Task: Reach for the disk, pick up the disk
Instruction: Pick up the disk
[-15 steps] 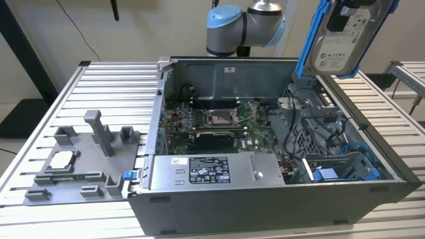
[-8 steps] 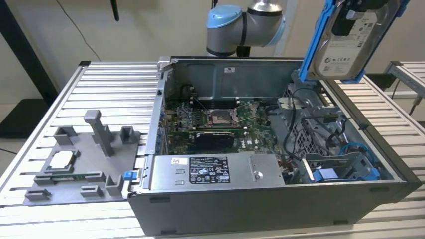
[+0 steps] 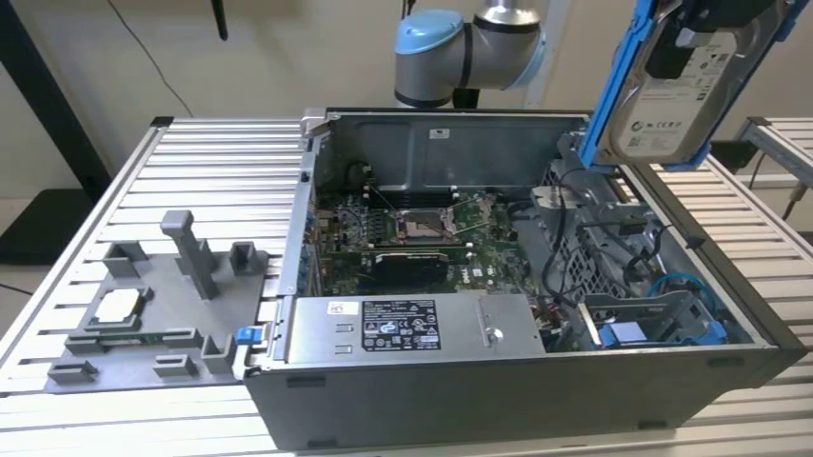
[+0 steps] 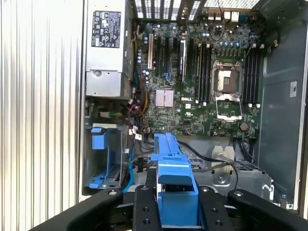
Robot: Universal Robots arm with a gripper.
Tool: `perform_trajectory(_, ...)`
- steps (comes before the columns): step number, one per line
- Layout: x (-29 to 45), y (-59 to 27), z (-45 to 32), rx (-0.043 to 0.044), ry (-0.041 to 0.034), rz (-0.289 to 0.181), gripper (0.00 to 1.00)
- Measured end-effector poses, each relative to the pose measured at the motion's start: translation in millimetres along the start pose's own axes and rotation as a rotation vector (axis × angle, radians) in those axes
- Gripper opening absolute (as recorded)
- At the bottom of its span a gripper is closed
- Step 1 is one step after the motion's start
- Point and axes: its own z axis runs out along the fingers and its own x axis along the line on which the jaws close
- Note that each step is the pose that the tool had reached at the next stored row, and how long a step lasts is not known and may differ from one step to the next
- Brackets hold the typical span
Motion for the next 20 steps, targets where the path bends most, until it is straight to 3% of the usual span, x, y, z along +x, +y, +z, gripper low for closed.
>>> perform_trajectory(11, 22.1, 0.2, 2.1, 0.0000, 0.0000, 0.000, 0.00)
perform_trajectory(20, 33.9, 0.0, 13.1, 0.0000, -0.0001, 0.000, 0.00)
